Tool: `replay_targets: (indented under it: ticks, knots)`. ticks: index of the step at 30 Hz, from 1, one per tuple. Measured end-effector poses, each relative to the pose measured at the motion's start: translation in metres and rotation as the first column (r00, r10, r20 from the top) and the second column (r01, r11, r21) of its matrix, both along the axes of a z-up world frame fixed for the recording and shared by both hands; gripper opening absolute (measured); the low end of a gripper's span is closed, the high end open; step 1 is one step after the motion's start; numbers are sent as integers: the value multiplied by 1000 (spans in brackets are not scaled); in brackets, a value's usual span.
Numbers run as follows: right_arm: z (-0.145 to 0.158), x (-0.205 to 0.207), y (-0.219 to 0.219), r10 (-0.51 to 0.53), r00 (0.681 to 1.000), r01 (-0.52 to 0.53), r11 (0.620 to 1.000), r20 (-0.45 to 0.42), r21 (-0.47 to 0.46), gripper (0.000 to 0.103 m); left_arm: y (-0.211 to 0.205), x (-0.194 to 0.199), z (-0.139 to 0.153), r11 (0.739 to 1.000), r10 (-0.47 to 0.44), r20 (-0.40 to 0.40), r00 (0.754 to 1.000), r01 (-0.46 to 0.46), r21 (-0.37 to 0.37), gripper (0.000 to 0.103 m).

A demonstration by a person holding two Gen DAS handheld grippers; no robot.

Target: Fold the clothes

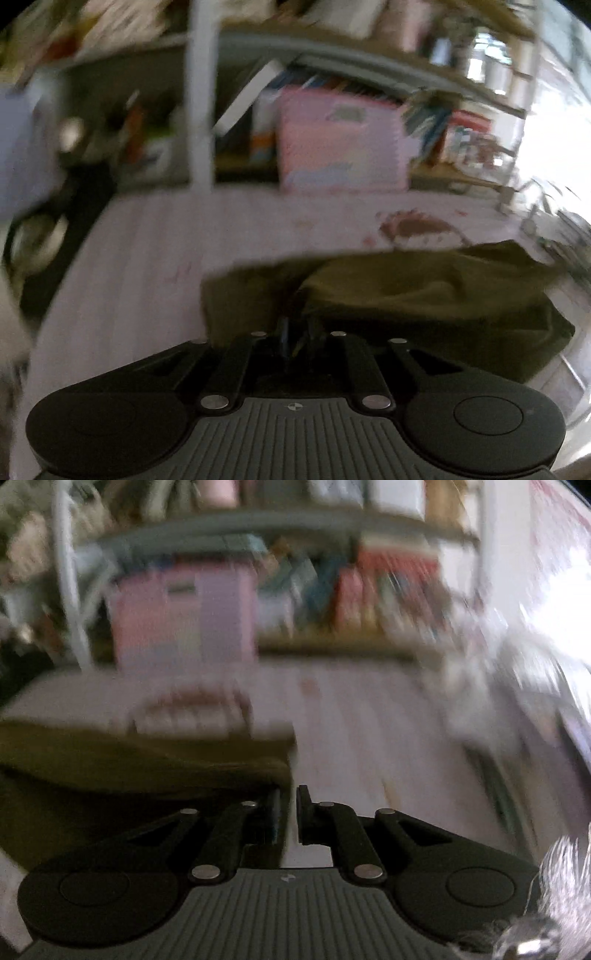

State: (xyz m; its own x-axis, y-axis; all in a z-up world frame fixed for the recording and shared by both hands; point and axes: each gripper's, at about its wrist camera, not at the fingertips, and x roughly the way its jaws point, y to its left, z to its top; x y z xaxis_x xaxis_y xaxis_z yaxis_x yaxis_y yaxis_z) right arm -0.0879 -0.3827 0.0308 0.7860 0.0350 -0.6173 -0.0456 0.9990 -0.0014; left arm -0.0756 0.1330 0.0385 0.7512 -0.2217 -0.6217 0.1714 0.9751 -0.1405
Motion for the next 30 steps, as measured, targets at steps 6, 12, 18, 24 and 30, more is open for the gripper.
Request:
replay_targets:
  ticks: [6, 12, 18, 24, 30]
  knots:
    - [-25, -45, 1, -172, 974, 187, 977, -146, 97, 45, 37, -30, -5, 972, 139, -70, 988, -150, -180, 39]
    - [-23, -52, 3, -205, 951, 289, 855, -231, 430, 54, 69, -38, -29, 731, 243, -261, 934, -353, -584, 42]
    - [-37, -33, -5, -265, 908, 418, 619, -324, 665, 54, 58, -25, -60, 444, 238, -395, 887, -461, -768, 44]
    - [-52, -12, -19, -296, 873, 488, 490, -389, 722, 46, 49, -1, -79, 298, 272, -475, 837, -543, -785, 44]
    - [-67, 8, -33, -315, 833, 548, 350, -455, 760, 4, 59, 36, -67, 316, 361, -489, 794, -598, -737, 6]
